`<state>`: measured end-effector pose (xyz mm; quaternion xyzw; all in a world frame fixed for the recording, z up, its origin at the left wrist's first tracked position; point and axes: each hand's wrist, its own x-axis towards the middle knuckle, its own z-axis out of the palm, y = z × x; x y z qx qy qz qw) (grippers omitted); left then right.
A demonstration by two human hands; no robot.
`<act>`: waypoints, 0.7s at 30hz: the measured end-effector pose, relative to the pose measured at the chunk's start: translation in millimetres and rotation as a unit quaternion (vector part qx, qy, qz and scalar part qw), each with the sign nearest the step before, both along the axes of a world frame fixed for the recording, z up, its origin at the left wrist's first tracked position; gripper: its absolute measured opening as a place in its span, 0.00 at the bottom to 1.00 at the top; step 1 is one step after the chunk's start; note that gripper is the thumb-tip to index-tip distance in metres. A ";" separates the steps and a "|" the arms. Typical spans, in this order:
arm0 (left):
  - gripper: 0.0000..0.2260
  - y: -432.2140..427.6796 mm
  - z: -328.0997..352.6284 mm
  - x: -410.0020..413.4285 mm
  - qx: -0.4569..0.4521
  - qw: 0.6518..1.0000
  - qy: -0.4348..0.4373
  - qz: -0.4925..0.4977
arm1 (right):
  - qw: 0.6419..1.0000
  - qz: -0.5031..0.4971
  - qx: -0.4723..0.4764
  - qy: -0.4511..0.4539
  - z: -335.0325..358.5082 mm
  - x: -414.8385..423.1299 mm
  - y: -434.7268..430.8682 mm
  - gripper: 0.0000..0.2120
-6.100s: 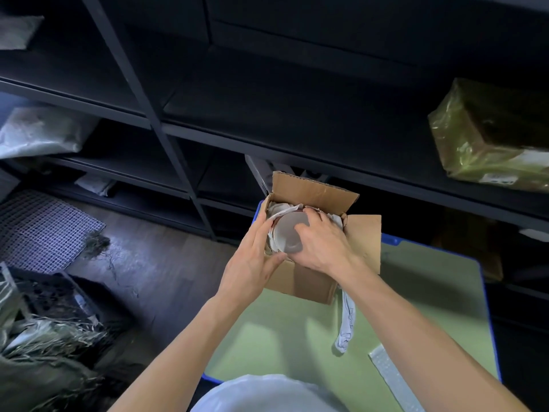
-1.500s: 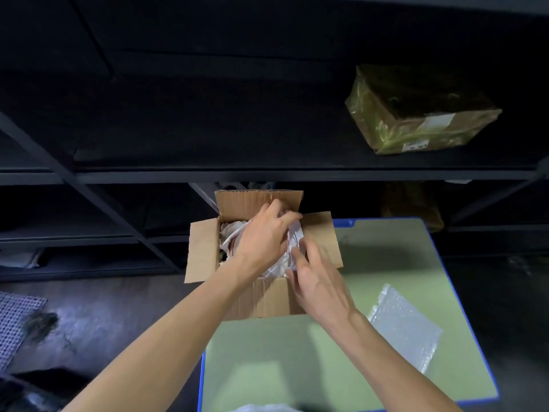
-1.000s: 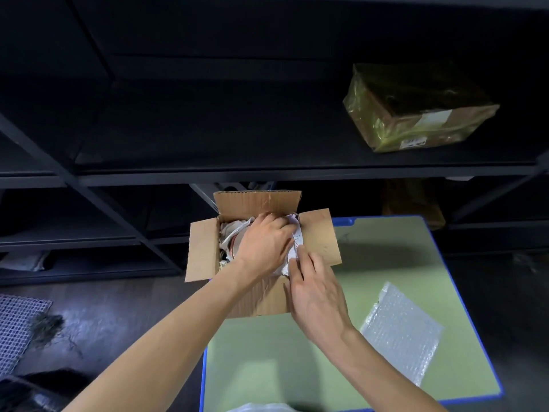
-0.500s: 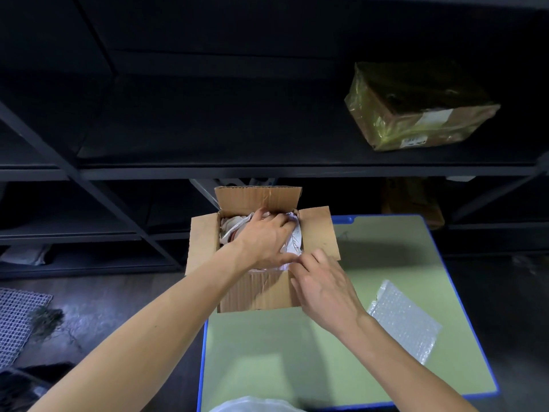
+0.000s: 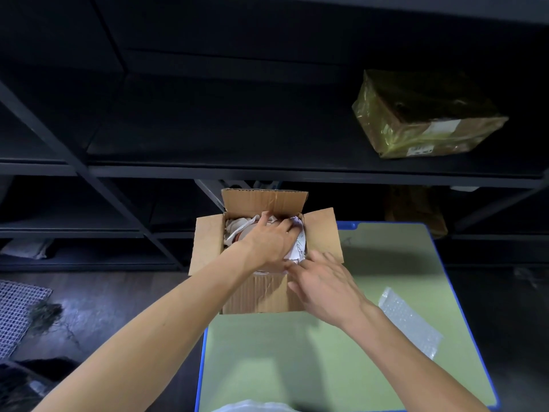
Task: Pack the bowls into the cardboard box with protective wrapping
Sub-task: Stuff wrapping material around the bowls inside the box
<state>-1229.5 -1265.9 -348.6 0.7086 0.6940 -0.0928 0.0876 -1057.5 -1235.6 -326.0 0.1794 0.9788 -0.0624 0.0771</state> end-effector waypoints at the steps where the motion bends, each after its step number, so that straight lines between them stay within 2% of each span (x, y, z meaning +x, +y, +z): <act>1: 0.38 -0.9 0.0 0.2 -0.004 1.000 -0.002 0.000 | 1.000 -0.001 0.014 0.003 2.8 2.0 2.3 0.12; 4: 0.40 -3.4 -3.0 4.8 0.001 1.000 -0.003 0.015 | 0.997 -0.039 0.057 0.038 7.0 4.4 15.1 0.06; 8: 0.38 -8.2 -13.2 10.7 0.035 0.999 0.004 0.034 | 0.996 -0.006 0.085 0.031 1.5 -3.7 31.4 0.12; 14: 0.39 -7.2 -21.7 8.4 0.034 0.999 0.013 0.032 | 0.992 0.040 0.120 0.005 5.0 -8.2 44.3 0.10; 21: 0.33 -8.0 -20.1 8.9 0.032 0.999 0.004 0.044 | 0.990 0.079 0.105 -0.045 5.5 -19.2 48.0 0.15</act>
